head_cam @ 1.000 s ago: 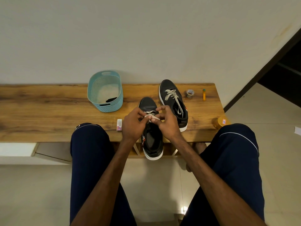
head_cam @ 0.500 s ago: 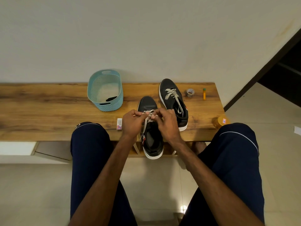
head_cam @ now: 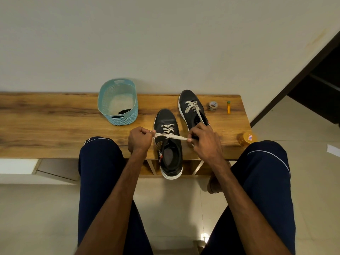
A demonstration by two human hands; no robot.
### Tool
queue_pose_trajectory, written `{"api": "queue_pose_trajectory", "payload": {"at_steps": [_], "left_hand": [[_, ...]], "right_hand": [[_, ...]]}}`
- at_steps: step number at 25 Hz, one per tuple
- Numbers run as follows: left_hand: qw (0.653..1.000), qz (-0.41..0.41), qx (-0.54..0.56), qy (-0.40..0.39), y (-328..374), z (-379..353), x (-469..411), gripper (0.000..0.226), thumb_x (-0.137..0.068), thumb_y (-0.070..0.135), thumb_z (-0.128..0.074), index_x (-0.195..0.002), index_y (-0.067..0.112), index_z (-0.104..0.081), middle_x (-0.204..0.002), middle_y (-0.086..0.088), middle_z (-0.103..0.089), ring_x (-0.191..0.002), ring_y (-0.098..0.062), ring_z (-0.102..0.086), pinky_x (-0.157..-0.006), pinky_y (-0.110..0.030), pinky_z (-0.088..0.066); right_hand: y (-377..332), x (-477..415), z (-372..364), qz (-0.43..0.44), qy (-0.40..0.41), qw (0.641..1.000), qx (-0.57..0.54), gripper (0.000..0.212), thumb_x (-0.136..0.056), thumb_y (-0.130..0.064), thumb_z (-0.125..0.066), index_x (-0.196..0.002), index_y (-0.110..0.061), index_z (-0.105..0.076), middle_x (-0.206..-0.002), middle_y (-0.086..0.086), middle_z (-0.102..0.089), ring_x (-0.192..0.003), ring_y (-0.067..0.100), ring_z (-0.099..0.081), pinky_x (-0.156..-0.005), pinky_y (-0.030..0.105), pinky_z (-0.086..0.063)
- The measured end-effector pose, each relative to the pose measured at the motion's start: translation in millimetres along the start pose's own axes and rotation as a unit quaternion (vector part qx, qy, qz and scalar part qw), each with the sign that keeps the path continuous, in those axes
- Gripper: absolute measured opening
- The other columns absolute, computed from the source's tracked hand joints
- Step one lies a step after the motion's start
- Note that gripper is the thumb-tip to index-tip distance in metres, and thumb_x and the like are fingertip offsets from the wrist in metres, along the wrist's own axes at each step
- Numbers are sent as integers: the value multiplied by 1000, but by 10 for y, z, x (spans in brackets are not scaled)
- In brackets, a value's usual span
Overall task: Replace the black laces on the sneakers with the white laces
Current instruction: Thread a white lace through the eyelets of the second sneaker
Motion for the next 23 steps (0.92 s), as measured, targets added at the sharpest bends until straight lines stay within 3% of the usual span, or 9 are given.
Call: {"api": "queue_pose_trajectory", "payload": {"at_steps": [3, 7, 9, 12, 14, 17, 23], "left_hand": [[996, -56, -68, -2, 18, 51, 37, 16, -84, 33, -75, -81, 22, -63, -87, 7, -68, -85, -14, -61, -66, -29, -38], [972, -185, -144, -33, -25, 141, 2, 23, -93, 22, -64, -116, 21, -61, -117, 5, -66, -103, -17, -62, -81, -36, -49], [952, -261, -140, -73, -3, 132, 17, 33, -97, 16, -57, -129, 24, -58, -130, 3, -61, -115, -18, -59, -91, -39, -50], [912, -326, -181, -169, -8, 24, 96, 39, -98, 20, -57, -136, 25, -57, -140, -1, -54, -127, -18, -51, -100, -35, -44], [906, -332, -185, -185, -23, -23, 118, 35, -97, 22, -59, -132, 23, -61, -137, -1, -58, -125, -19, -53, -99, -35, -46], [908, -344, -185, -150, 4, -25, 116, 23, -93, 21, -64, -116, 17, -65, -134, 0, -60, -121, -18, -55, -95, -34, -46], [915, -310, -209, -150, 60, -17, 159, 15, -94, 27, -63, -106, 19, -65, -98, 4, -69, -88, -14, -63, -72, -33, -51]], "right_hand": [[-14, -14, -20, -22, -23, 999, 26, 11, -91, -27, -66, -101, -25, -63, -109, -6, -55, -107, 16, -50, -89, 38, -42], [-20, -47, 8, -39, -18, 999, -3, 25, -91, -28, -69, -114, -18, -64, -114, -2, -60, -108, 16, -54, -90, 36, -49], [-85, -39, 9, -15, -4, 999, -40, 33, -94, -27, -65, -126, -18, -60, -122, 0, -61, -114, 16, -54, -95, 34, -47], [-299, 15, -96, 22, -48, 996, -67, 40, -97, -35, -59, -134, -19, -55, -126, 2, -60, -117, 17, -54, -97, 34, -46], [-384, 43, -208, 38, -66, 997, -27, 37, -96, -35, -60, -129, -18, -59, -119, 2, -61, -109, 19, -57, -89, 33, -49], [-383, 26, -230, 25, -51, 998, -28, 24, -95, -32, -63, -111, -14, -66, -106, 2, -64, -94, 19, -59, -78, 33, -50], [-428, 91, -235, 12, -80, 993, -84, 17, -93, -32, -67, -103, -19, -71, -95, -1, -71, -86, 16, -64, -78, 39, -56]]}}
Point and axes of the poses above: each hand's wrist, its own x-axis away from the middle knuckle, its own z-axis out of the back of the hand, y = z × x, the point moved 1 cm from there along -x, towards the middle knuckle
